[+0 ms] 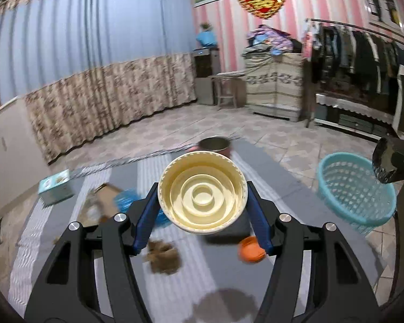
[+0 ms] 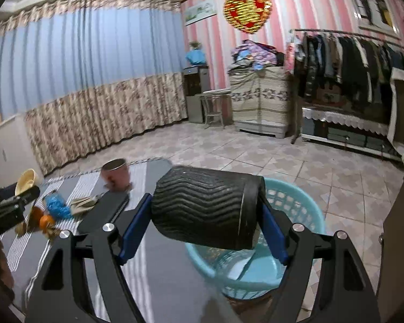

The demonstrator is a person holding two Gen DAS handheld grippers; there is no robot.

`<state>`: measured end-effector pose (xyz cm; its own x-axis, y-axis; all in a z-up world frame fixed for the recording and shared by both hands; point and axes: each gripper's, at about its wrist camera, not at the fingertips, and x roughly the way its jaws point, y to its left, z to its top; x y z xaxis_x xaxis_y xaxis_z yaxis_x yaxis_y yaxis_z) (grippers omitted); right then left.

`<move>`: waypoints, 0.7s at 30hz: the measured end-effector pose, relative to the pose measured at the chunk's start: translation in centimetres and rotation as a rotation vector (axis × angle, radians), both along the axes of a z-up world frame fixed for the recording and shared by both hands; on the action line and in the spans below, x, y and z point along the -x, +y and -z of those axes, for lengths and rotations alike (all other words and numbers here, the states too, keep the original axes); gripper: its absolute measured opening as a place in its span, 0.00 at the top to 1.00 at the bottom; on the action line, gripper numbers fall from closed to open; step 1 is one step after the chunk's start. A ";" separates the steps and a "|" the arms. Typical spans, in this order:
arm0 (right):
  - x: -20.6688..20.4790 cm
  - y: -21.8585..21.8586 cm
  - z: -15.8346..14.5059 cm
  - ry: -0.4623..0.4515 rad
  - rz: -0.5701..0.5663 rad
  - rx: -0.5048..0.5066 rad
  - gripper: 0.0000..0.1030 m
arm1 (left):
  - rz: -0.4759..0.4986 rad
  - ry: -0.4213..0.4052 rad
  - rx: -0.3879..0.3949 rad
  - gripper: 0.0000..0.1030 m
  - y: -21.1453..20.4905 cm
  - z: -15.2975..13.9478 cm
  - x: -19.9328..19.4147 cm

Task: Collect trash
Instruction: 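Carry the cup and cream lid over the blue basket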

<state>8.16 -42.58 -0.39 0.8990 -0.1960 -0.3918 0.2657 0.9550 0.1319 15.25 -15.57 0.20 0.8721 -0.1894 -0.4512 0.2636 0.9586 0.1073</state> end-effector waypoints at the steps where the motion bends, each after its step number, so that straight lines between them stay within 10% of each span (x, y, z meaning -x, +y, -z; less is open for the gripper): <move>1: 0.1 -0.8 0.1 0.001 0.013 -0.001 0.27 | 0.020 -0.002 0.003 0.41 -1.3 0.1 0.0; 21: -3.9 -9.8 3.1 0.097 0.087 -0.007 0.28 | 0.265 0.097 -0.020 0.41 -18.9 4.4 -4.1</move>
<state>12.09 -52.36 -3.44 0.8364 -0.2685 -0.4778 0.3591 0.9271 0.1077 19.37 -34.47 -4.20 0.7459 -0.3950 -0.5362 0.5147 0.8529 0.0877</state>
